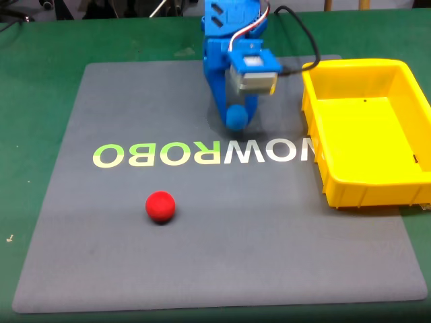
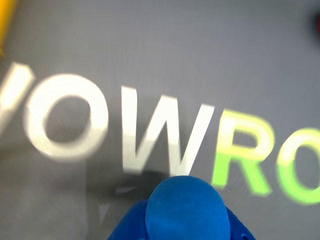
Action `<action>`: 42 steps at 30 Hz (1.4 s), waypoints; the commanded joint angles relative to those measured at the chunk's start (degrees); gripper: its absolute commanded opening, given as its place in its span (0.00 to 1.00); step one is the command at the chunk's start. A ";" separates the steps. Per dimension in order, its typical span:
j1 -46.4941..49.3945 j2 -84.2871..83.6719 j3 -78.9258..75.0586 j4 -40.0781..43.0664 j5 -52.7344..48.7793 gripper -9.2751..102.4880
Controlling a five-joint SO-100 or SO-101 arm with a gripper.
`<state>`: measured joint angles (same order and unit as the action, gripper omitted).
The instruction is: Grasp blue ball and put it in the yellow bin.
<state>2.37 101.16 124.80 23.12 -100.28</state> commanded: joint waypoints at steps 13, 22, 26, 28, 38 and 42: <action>-15.91 14.68 -10.99 -0.09 1.49 0.08; -28.56 13.80 -10.99 1.41 3.96 0.08; -30.41 12.13 -10.99 1.05 4.22 0.08; -30.59 11.51 -10.99 0.79 4.13 0.08; -29.18 11.34 -10.99 0.70 4.57 0.41; -28.30 11.60 -10.99 0.70 4.75 0.42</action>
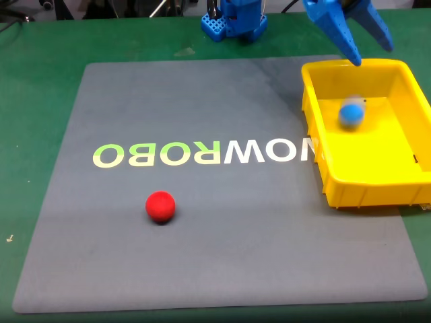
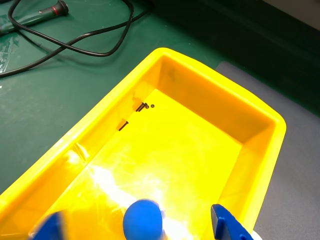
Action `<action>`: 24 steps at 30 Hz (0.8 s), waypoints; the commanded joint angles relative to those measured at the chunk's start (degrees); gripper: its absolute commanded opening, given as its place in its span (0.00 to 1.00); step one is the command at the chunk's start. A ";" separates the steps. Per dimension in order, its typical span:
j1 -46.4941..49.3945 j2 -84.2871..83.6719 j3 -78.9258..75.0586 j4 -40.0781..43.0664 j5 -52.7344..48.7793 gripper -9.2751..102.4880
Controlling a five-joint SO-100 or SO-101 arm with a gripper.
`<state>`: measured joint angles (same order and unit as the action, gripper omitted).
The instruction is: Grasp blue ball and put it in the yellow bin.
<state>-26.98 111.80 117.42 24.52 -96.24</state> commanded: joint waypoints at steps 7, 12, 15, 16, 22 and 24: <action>2.64 4.22 -3.52 2.20 1.49 0.41; 5.98 13.80 1.58 12.22 2.29 0.38; 9.40 22.15 9.84 15.12 2.81 0.34; 10.90 25.14 13.10 15.91 2.55 0.31; 20.48 46.85 37.71 17.93 -2.55 0.13; 22.68 53.17 43.42 21.36 -3.60 0.09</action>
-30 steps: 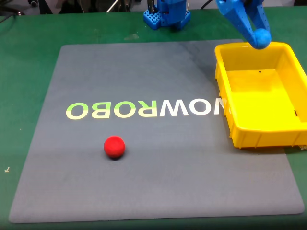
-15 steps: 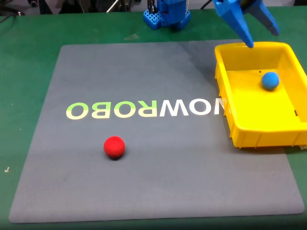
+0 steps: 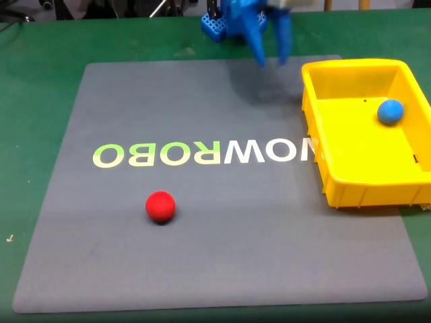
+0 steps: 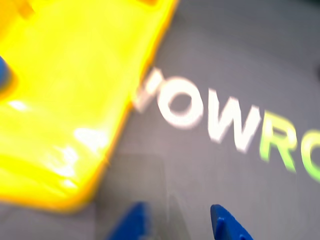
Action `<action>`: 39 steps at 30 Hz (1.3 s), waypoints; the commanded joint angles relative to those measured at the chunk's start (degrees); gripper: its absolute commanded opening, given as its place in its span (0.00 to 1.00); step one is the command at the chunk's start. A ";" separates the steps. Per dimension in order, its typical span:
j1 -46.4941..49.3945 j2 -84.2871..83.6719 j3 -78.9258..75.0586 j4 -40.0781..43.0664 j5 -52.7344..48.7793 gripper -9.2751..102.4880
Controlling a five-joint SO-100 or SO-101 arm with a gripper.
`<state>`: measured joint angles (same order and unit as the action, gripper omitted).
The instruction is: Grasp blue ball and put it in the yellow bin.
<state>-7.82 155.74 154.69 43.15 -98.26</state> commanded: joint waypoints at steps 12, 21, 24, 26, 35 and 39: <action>6.94 28.65 18.72 23.38 0.97 0.08; 9.49 34.54 22.68 31.46 -0.18 0.08; 9.40 34.54 22.76 34.19 0.53 0.08; 8.88 34.54 22.76 35.51 2.11 0.08; 8.44 34.72 22.85 35.68 3.78 0.08; 8.79 34.72 22.85 35.68 3.87 0.08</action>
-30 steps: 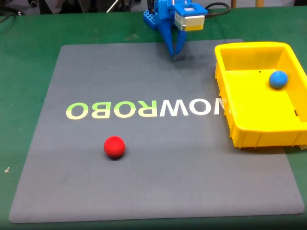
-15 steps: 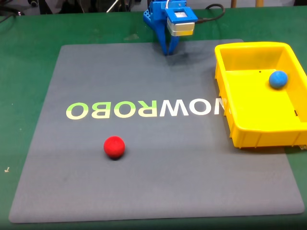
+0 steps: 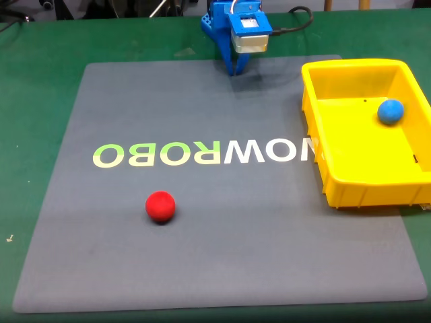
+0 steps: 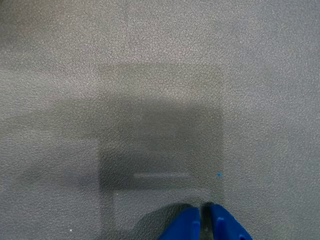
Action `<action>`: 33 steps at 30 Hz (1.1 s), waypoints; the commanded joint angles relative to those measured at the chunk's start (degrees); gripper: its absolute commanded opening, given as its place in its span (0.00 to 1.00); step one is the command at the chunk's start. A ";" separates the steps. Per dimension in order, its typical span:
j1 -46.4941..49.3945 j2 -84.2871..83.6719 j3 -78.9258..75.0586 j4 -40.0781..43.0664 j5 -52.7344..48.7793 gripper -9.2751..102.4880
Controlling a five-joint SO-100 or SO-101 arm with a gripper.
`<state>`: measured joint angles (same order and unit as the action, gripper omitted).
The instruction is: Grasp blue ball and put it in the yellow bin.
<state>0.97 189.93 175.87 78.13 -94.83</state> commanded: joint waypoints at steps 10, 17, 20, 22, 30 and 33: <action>0.70 0.35 1.67 0.70 0.00 0.08; 1.05 0.35 1.67 0.70 0.18 0.08; 1.49 0.35 1.67 0.70 0.26 0.08; 1.76 0.35 1.67 0.70 0.35 0.08; 1.85 0.53 1.67 0.70 0.97 0.08; 1.76 0.53 1.67 0.70 0.79 0.08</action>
